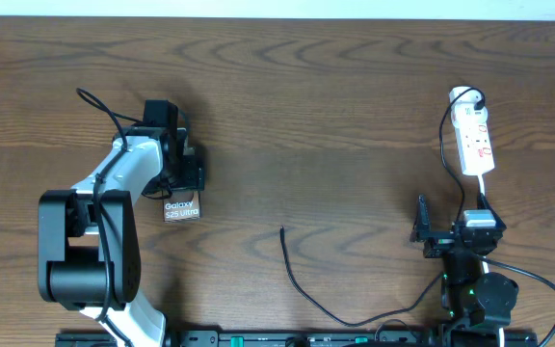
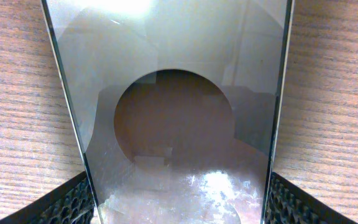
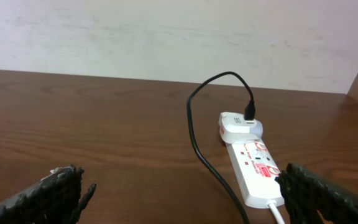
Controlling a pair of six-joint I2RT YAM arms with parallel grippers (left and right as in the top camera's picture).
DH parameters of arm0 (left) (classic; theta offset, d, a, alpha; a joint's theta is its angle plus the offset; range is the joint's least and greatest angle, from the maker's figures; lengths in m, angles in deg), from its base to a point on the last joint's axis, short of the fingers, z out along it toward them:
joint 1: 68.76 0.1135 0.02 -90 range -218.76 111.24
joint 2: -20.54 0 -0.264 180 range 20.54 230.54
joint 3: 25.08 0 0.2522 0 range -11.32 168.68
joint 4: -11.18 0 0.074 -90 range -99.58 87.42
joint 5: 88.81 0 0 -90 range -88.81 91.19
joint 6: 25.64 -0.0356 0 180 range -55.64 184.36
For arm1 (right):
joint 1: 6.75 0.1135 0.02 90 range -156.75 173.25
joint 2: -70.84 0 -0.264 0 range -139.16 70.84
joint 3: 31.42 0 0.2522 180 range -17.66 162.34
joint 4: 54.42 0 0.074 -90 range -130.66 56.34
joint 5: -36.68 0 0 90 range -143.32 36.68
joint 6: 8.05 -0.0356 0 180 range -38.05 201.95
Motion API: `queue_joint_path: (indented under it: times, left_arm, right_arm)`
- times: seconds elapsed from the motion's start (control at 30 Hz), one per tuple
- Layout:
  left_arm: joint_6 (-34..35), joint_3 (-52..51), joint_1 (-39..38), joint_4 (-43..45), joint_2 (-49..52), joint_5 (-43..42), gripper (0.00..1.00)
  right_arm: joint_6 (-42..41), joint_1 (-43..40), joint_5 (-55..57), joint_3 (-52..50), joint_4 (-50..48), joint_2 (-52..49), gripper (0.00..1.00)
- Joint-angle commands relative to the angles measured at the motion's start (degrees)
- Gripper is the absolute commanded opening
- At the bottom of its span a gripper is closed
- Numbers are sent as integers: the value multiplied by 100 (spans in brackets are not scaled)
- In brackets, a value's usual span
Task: Plug charger to phone and switch on socket
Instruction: 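Lower the left gripper and close it on the phone's long edges, then lift the phone with the left gripper and tilt it upright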
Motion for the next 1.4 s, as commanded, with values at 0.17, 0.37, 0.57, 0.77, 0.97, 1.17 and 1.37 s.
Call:
queue_joint_path:
  times: [0.17,0.37,0.57,0.77,0.97,1.17,1.37]
  left_arm:
    - [9,-129,4,22,177,-184,20]
    - [7,-15,4,9,146,-184,7]
    - [9,286,4,-90,-184,-190,7]
    - [9,302,4,-92,-732,-227,7]
    - [120,302,4,-111,-1266,-881,7]
    - [494,302,4,-201,-1360,-2509,7]
    - [1488,302,4,-177,-1360,-3460,7]
  right_arm:
    - [50,39,24,-9,24,33,99]
    - [50,39,24,-9,24,33,99]
    - [50,39,24,-9,24,33,99]
    - [50,39,24,-9,24,33,99]
    - [50,39,24,-9,24,33,99]
    - [50,39,24,-9,24,33,99]
    - [50,39,24,-9,24,33,99]
